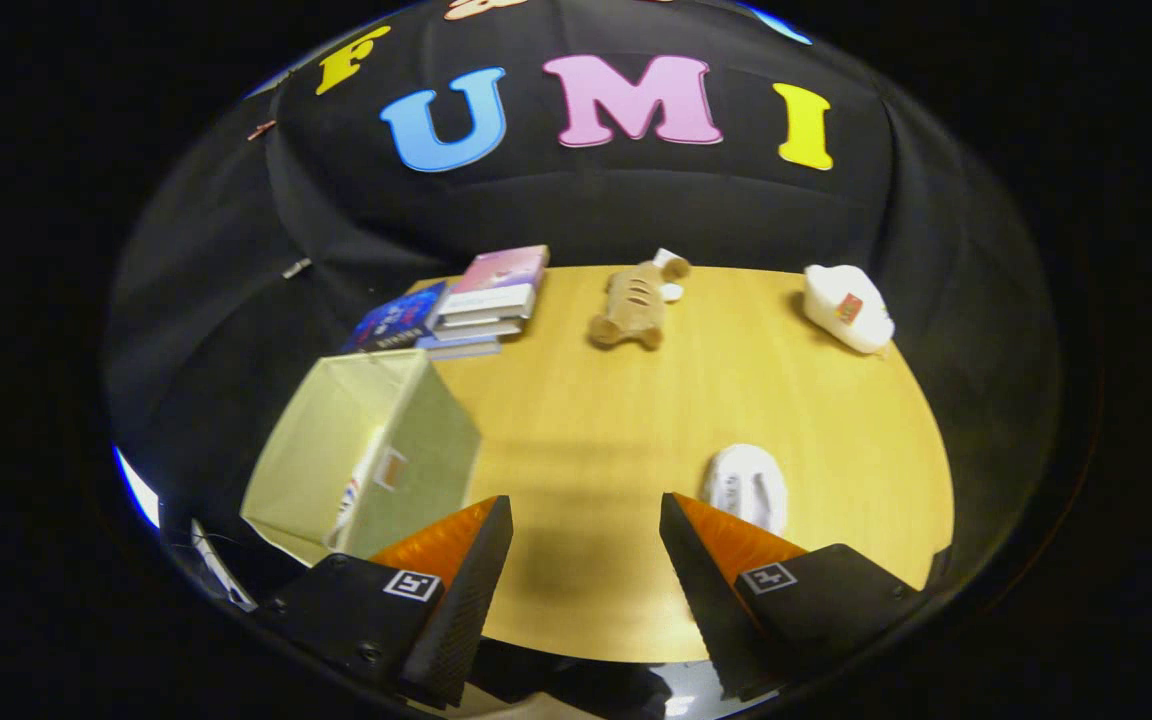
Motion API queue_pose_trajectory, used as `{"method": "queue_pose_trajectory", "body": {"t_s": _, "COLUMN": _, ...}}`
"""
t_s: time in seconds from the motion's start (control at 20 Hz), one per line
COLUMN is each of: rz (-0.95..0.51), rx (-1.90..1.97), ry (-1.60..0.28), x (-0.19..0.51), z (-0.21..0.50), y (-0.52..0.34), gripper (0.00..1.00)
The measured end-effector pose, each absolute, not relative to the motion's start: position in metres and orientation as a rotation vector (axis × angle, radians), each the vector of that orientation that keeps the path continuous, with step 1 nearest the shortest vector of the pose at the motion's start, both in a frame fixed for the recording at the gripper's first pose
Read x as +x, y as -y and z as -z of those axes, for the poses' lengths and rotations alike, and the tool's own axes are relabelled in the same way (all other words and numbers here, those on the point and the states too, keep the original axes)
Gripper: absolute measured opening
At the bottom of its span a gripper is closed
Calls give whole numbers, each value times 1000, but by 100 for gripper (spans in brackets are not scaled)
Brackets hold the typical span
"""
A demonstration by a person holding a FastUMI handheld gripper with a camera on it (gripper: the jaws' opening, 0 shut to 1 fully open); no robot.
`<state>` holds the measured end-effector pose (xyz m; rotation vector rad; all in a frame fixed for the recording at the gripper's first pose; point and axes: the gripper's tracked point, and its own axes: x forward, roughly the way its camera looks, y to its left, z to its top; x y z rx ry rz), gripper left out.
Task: Open the storage box then place both shoes into the box .Put the left shoe in first, then the right shoe, with the right side of both shoes facing outward in a uniform manner.
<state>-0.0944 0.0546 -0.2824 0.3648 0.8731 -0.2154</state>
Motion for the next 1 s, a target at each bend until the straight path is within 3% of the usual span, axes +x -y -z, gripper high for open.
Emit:
{"method": "queue_pose_trajectory", "body": {"t_s": 0.35, "rz": 389, "rx": 338, "ry": -1007, "x": -168, "z": 344, "y": 22, "gripper": 88}}
{"method": "queue_pose_trajectory", "body": {"t_s": 0.65, "rz": 374, "rx": 219, "ry": -1116, "x": -176, "z": 407, "y": 44, "gripper": 83}}
{"method": "queue_pose_trajectory", "body": {"t_s": 0.85, "rz": 369, "rx": 151, "ry": -1139, "x": -160, "z": 432, "y": 53, "gripper": 72}}
{"method": "queue_pose_trajectory", "body": {"t_s": 1.0, "rz": 367, "rx": 164, "ry": -1120, "x": -145, "z": 443, "y": 58, "gripper": 58}}
